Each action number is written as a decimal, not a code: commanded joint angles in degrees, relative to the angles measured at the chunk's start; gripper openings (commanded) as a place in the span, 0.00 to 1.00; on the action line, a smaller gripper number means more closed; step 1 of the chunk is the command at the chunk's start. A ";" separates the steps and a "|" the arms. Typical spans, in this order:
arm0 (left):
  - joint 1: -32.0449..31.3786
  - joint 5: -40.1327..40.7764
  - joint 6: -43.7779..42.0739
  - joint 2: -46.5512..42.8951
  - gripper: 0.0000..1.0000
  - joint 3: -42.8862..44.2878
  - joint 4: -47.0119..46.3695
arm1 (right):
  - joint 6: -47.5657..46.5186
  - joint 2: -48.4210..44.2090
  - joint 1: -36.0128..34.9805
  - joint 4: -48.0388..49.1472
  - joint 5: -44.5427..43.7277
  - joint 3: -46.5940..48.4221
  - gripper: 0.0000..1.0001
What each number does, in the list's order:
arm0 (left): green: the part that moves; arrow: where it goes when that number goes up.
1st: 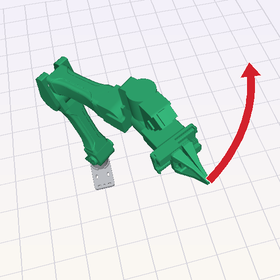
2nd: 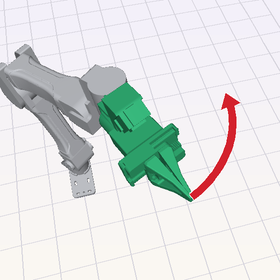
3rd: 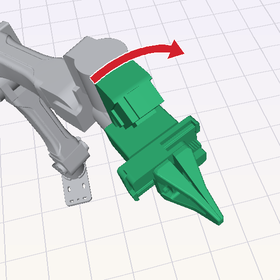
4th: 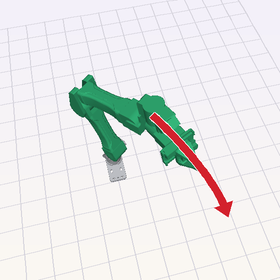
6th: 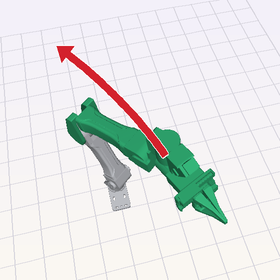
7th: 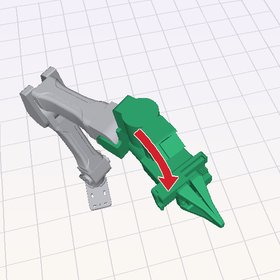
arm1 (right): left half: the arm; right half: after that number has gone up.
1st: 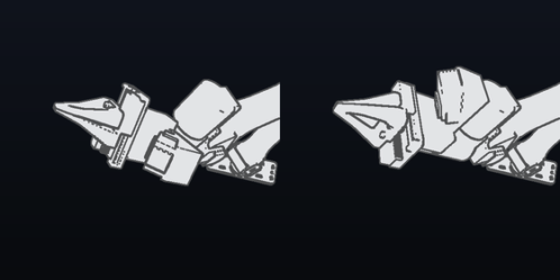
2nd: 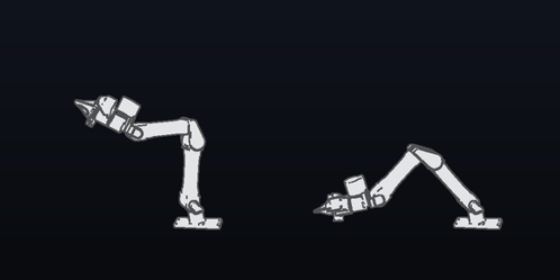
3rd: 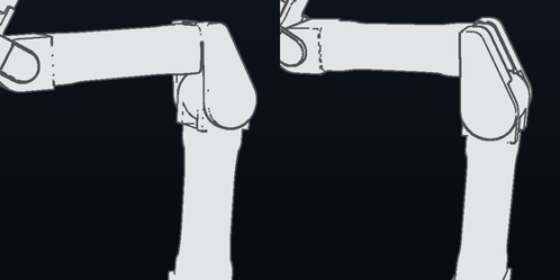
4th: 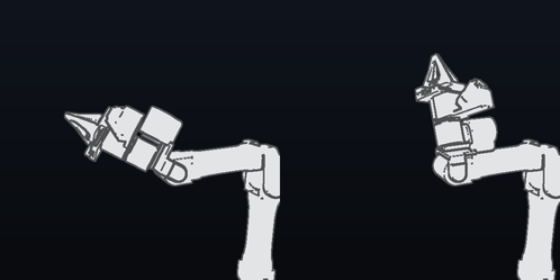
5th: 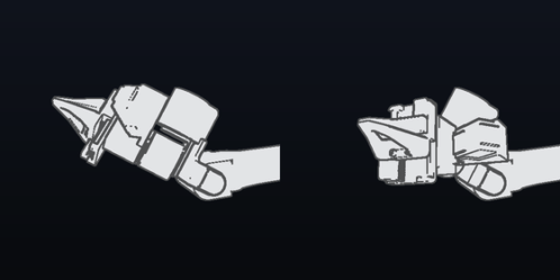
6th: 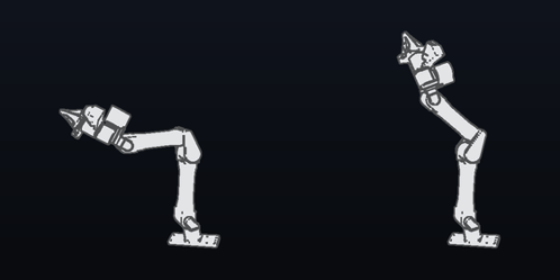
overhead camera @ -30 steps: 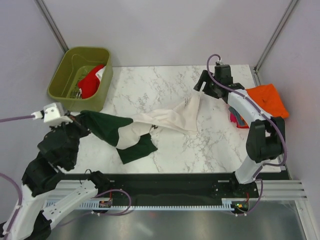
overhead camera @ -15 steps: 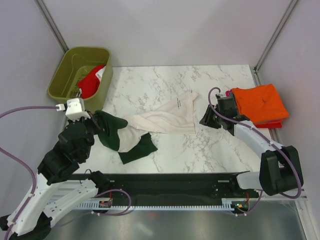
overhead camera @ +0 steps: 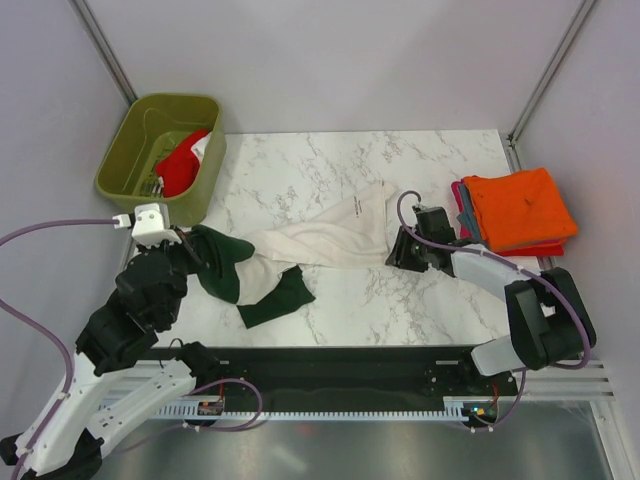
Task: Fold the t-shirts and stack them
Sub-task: Flatten the tshirt out
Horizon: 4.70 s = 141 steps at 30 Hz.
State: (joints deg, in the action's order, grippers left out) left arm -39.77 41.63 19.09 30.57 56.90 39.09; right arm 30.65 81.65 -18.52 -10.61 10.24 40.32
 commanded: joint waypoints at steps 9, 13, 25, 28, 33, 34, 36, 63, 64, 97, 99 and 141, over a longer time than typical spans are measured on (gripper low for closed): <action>-0.13 -0.05 -3.10 -1.65 0.02 0.05 -2.26 | 2.92 7.91 -2.31 6.48 -0.75 1.78 0.50; -0.13 -0.14 -3.18 -1.91 0.02 0.14 -2.35 | 3.45 9.49 -2.75 7.01 -1.71 2.14 0.47; -0.13 -3.74 -0.81 6.77 0.02 0.05 -2.09 | 2.66 -0.95 -1.70 -0.01 -3.74 8.11 0.00; -0.05 -4.71 1.81 12.31 0.02 2.06 -1.39 | 2.57 -5.61 1.02 -3.18 -1.73 10.83 0.00; 0.30 -0.42 1.83 21.61 0.02 11.54 -0.60 | 2.83 -10.63 8.32 -8.01 1.18 18.99 0.00; 0.57 2.73 0.87 23.38 0.02 13.65 -0.68 | 2.92 -10.72 10.33 -8.80 1.97 20.66 0.00; 2.41 4.51 -0.89 27.85 0.02 21.20 -0.68 | 3.27 -10.54 12.53 -11.61 3.64 26.81 0.00; 4.79 -22.97 -12.68 20.67 0.02 62.88 -18.17 | 4.94 -38.40 17.91 -26.74 -3.56 56.54 0.00; 4.70 -23.86 -12.07 21.80 0.02 65.50 -18.52 | 5.03 -39.80 17.82 -27.79 -3.73 57.58 0.00; 15.67 -11.13 -5.21 39.64 0.02 3.05 -64.22 | 16.54 -24.62 17.91 4.52 -8.39 10.85 0.00; 16.82 -9.30 -3.11 46.57 0.02 4.69 -63.97 | 16.98 -18.41 17.91 10.14 -8.83 9.09 0.00; 22.20 -21.16 2.08 73.17 1.00 39.19 -45.26 | 10.48 20.06 20.81 13.96 4.34 36.71 0.63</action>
State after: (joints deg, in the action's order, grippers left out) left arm -15.92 18.09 15.77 114.85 100.71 -10.41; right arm 43.22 108.73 2.39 2.52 11.64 80.90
